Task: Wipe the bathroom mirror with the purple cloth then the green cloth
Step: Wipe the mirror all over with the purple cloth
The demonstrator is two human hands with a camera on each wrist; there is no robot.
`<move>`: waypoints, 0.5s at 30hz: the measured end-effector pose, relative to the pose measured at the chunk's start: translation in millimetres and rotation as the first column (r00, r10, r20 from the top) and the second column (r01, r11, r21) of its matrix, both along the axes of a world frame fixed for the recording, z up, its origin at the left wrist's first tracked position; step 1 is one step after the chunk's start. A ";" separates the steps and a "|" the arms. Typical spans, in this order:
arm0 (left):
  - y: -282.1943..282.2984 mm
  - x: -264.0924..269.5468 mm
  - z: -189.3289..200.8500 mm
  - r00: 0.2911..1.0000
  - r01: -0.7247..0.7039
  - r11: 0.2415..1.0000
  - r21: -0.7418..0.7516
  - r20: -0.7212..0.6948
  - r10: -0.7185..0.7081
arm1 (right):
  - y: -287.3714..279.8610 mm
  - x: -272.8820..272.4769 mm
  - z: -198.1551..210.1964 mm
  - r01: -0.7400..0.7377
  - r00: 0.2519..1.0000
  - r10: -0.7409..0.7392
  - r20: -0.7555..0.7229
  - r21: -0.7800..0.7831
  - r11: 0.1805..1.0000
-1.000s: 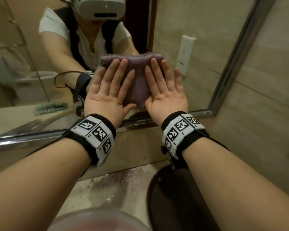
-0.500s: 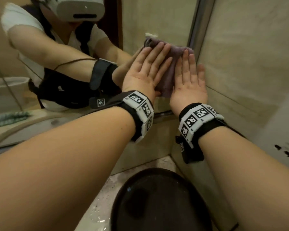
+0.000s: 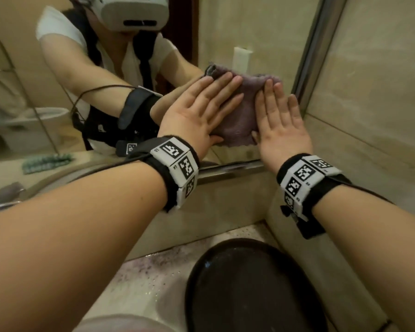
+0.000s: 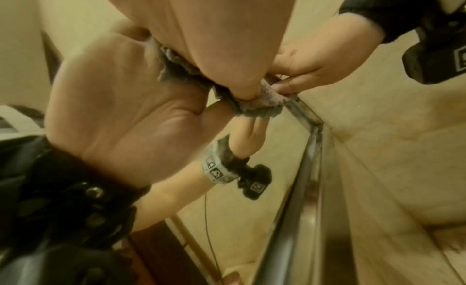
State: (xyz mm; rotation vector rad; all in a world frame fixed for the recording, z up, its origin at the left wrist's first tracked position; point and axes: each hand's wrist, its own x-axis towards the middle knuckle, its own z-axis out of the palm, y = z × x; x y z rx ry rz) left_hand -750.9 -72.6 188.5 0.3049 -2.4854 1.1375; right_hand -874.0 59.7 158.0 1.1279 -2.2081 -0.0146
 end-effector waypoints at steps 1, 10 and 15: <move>-5.5 8.8 -2.5 1.000 -0.007 1.000 0.001 0.007 0.007 | -5.4 4.7 -3.5 -0.031 0.999 0.031 -0.015 -0.011 0.999; -62.5 96.7 -28.5 0.997 -0.071 0.997 0.025 -0.028 0.072 | -65.0 56.2 -20.5 -0.304 0.920 0.287 -0.266 -0.025 0.952; -100.5 146.9 -43.5 0.990 -0.106 0.994 -0.016 -0.092 0.104 | -98.7 96.0 -26.0 -0.347 0.868 0.328 -0.373 0.015 0.938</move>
